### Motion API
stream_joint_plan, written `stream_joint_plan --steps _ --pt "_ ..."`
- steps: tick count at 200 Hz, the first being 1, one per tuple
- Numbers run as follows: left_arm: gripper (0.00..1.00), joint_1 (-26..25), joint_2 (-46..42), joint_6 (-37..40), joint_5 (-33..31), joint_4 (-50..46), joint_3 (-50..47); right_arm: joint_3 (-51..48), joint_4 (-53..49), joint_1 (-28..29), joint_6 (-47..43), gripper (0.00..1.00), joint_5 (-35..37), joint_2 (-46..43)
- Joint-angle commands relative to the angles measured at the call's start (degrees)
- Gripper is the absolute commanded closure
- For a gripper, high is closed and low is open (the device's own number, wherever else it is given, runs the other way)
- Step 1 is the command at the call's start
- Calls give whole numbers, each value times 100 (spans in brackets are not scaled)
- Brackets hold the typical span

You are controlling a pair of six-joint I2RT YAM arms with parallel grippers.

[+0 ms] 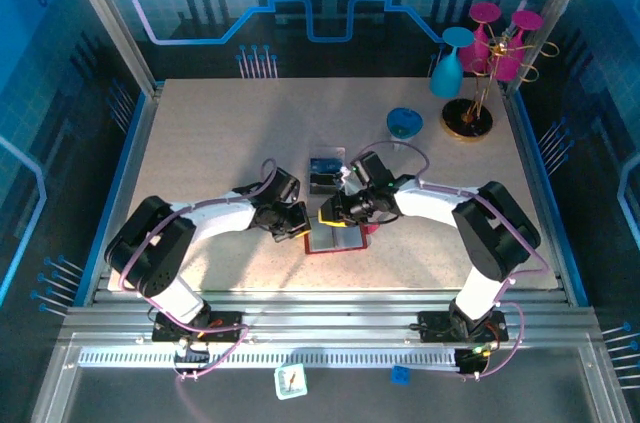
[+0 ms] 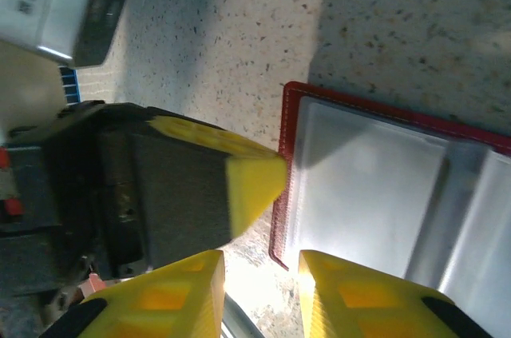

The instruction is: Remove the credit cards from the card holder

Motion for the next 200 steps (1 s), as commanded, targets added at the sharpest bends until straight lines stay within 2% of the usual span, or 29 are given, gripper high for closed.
stream_joint_plan --steps 1,83,159,200 --pt "100 -14 138 121 45 -92 -149 281 -482 133 -140 70 162 255" --pt "100 -2 123 134 34 -27 -244 521 -855 195 -341 70 399 714" --pt "100 -9 70 161 13 -89 -190 379 -328 213 -204 70 -143 846" --pt "100 -8 63 204 -7 -176 -134 533 -977 197 -458 70 323 931"
